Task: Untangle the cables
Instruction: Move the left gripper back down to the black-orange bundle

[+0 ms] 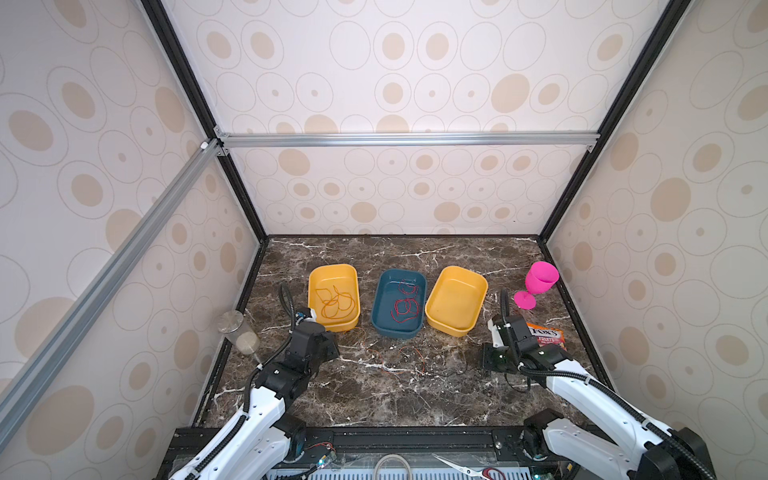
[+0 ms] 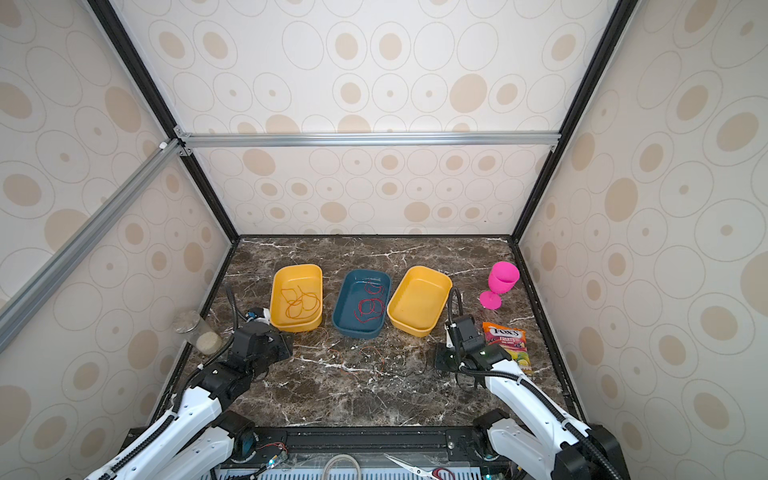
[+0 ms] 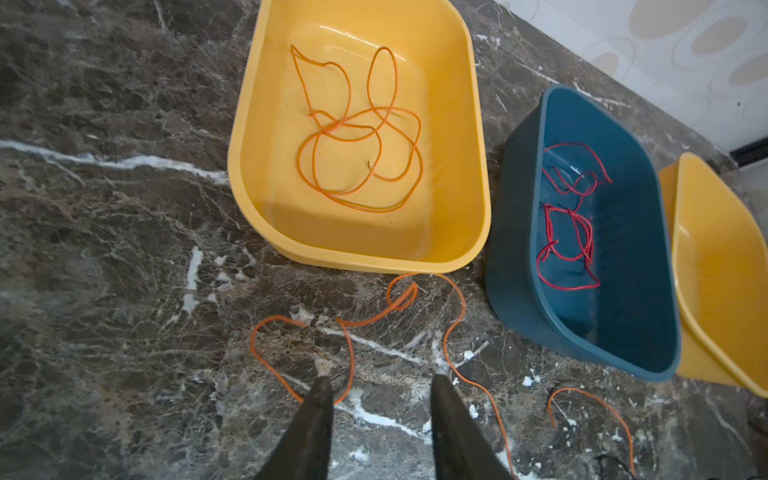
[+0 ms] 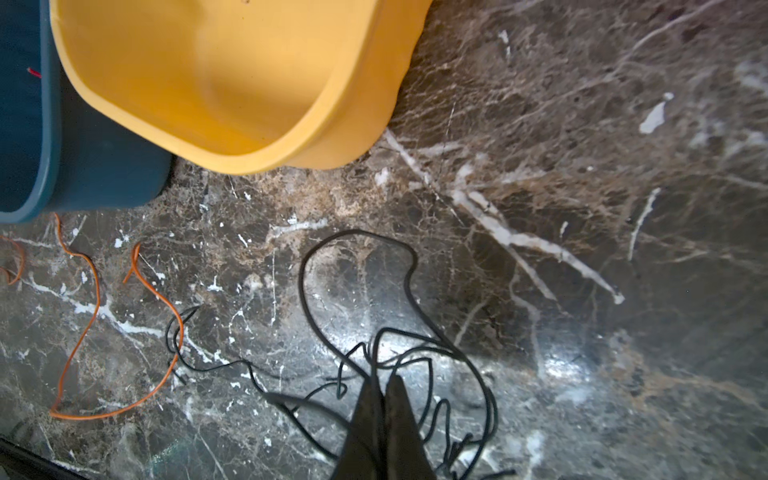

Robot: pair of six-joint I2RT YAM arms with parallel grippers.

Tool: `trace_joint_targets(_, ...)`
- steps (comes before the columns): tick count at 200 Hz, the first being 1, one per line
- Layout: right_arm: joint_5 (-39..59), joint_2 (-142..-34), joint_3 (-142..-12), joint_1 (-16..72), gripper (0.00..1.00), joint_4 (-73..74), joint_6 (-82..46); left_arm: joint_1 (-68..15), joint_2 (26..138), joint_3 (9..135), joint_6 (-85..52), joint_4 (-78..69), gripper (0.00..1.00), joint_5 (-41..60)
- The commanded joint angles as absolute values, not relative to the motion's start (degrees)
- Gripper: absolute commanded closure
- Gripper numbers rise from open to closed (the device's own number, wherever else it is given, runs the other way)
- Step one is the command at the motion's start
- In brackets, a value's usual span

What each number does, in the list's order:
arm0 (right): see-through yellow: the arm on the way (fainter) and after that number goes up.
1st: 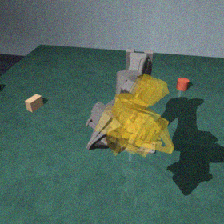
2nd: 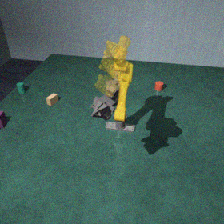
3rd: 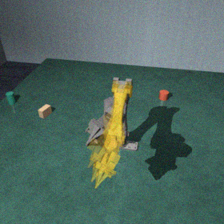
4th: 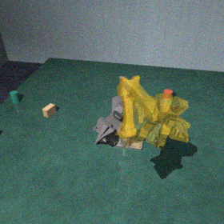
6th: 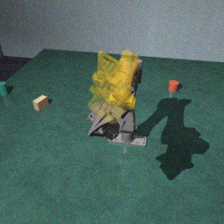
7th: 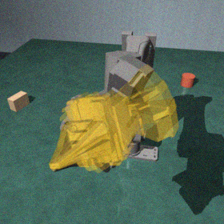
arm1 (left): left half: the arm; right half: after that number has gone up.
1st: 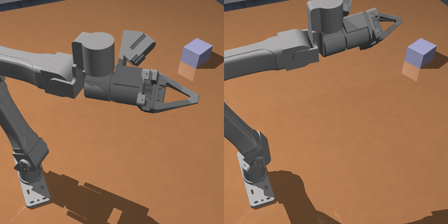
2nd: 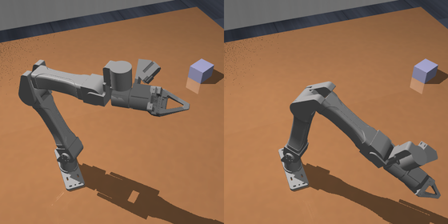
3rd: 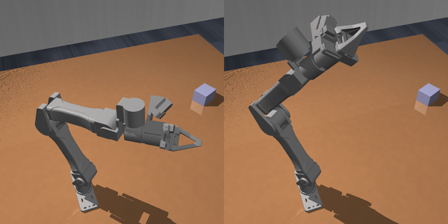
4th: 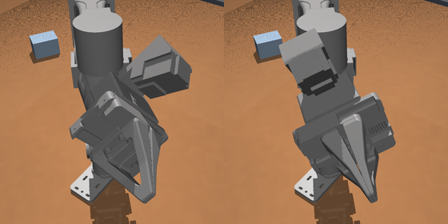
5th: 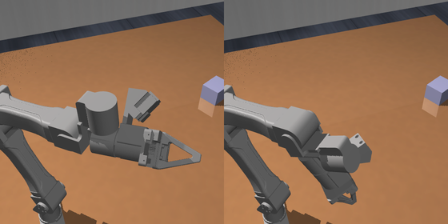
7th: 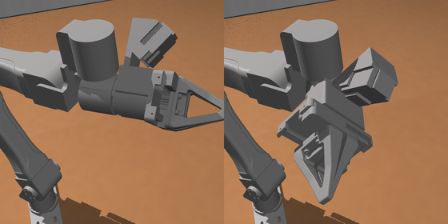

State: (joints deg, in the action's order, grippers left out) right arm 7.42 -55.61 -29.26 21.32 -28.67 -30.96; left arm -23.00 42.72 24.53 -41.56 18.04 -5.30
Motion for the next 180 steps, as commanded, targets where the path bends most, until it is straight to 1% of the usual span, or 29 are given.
trace_joint_targets(1,7.74,-56.31,-30.63,21.93,0.93,-28.21,-30.72,-24.08,43.21,25.40,-42.93,18.03,0.51,-4.23)
trace_joint_targets(24,7.47,-56.49,-30.98,22.50,0.92,-28.18,-30.83,-27.14,44.73,25.73,-43.15,15.84,0.46,-2.30)
trace_joint_targets(51,7.47,-56.67,-31.12,22.71,0.92,-27.77,-30.88,-34.21,49.15,27.19,-43.24,11.49,0.43,0.80)
trace_joint_targets(80,7.95,-57.56,-31.29,23.02,0.91,-26.93,-30.95,-42.05,55.11,27.47,-38.66,1.34,0.43,7.62)
trace_joint_targets(98,8.55,-57.81,-31.25,23.10,0.91,-26.46,-31.01,-45.52,59.82,28.27,-34.49,-1.40,0.43,9.79)
trace_joint_targets(141,9.92,-58.05,-30.87,23.36,0.91,-25.41,-31.13,-50.88,68.08,29.66,-28.15,-8.52,0.43,18.48)
trace_joint_targets(180,11.09,-59.03,-30.63,23.74,0.90,-23.96,-31.50,-52.59,73.56,30.93,-23.44,-9.58,0.43,20.86)
